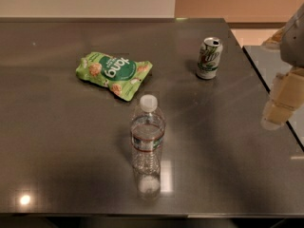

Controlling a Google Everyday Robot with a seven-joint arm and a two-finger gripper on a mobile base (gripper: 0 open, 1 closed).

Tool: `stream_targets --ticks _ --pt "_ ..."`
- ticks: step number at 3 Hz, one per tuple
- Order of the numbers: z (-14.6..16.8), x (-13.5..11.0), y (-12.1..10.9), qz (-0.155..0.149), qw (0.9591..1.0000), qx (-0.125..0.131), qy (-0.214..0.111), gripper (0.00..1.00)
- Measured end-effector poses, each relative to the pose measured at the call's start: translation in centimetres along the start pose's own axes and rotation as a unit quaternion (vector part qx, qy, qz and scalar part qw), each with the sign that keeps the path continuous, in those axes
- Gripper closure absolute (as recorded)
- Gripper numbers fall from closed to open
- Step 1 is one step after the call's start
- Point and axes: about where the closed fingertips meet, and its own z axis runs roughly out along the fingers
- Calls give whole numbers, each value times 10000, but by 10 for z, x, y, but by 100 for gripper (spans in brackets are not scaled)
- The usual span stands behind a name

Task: Move 7up can near green rice chip bag

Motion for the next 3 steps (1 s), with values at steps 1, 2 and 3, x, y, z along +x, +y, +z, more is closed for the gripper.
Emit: stream_targets --ticks 1,2,3 --pt "0 0 0 -1 10000 7 -4 0" --pt "6 -9 -16 93 9997 -10 -214 0" --pt "22 -25 -41 256 9985 -37 -488 0"
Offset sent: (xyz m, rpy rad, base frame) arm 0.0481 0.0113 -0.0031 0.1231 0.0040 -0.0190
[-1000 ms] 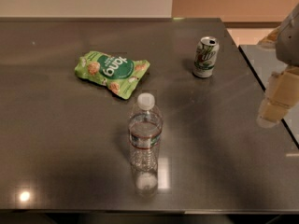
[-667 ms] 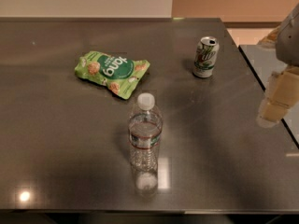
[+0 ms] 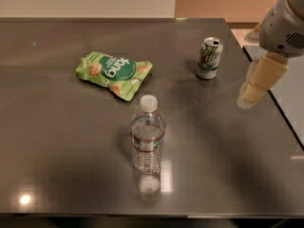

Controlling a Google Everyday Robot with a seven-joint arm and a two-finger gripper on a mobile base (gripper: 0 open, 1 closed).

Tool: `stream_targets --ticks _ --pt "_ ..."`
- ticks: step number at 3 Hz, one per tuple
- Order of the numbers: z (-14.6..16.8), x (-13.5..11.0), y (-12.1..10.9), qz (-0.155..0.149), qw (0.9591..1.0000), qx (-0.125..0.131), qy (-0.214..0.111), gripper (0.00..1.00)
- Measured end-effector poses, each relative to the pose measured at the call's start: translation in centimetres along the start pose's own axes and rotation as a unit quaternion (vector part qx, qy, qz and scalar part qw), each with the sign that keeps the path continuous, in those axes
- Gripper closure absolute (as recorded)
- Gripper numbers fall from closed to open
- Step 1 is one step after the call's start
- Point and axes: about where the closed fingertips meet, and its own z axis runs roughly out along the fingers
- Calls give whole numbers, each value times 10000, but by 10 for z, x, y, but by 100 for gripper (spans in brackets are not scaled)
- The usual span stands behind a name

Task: Move 7up can near green rice chip bag

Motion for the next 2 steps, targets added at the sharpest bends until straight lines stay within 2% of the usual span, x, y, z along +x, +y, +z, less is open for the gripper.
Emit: stream_targets --ticks 1,2 --pt "20 -16 -31 207 9993 -47 -296 0" --pt "35 -29 -73 414 9975 -30 -565 0"
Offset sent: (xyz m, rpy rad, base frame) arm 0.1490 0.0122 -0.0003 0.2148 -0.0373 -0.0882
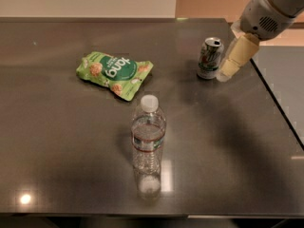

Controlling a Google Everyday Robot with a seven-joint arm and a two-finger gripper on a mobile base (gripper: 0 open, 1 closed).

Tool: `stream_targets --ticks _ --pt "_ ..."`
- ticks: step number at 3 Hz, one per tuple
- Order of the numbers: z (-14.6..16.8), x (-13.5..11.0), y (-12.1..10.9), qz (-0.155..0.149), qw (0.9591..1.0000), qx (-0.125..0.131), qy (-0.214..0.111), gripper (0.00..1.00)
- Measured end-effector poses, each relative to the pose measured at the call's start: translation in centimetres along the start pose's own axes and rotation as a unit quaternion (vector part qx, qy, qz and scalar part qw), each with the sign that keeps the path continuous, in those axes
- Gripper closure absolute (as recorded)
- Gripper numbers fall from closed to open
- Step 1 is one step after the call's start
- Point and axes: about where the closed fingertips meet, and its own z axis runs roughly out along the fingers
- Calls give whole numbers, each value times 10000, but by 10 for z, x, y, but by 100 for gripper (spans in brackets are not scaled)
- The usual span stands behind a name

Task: Move 7up can near green rice chip bag

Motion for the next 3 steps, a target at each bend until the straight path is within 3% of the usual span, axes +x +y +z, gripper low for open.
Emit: stream_targets --ticks 2,3 --pt "27 -16 -79 524 9973 178 -486 0" --pt "44 -12 -100 743 9956 194 -540 0"
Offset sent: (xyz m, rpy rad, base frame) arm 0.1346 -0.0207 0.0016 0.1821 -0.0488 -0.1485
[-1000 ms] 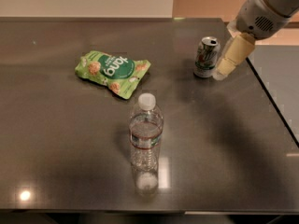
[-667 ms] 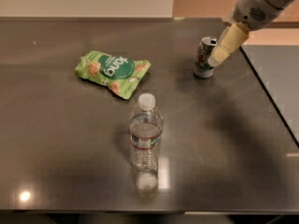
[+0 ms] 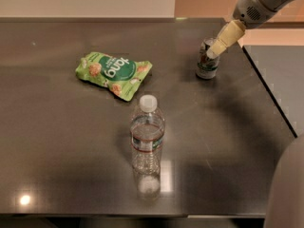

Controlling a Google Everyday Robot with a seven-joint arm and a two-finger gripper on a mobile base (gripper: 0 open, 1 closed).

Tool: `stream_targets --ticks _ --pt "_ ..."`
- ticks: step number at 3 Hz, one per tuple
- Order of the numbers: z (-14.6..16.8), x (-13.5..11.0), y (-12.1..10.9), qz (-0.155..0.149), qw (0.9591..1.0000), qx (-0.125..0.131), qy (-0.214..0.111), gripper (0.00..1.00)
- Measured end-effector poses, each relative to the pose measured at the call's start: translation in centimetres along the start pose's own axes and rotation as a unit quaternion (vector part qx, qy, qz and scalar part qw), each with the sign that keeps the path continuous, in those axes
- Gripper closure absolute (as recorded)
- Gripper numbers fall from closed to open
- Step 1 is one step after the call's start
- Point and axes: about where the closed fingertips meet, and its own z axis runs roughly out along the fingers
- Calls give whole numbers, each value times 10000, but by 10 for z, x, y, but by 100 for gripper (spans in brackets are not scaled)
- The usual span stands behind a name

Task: Move 7up can near green rice chip bag

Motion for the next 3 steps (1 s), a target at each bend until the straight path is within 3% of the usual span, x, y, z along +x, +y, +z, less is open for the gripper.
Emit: stream_targets --ticks 3 --pt "34 21 -16 271 9993 -239 -41 0"
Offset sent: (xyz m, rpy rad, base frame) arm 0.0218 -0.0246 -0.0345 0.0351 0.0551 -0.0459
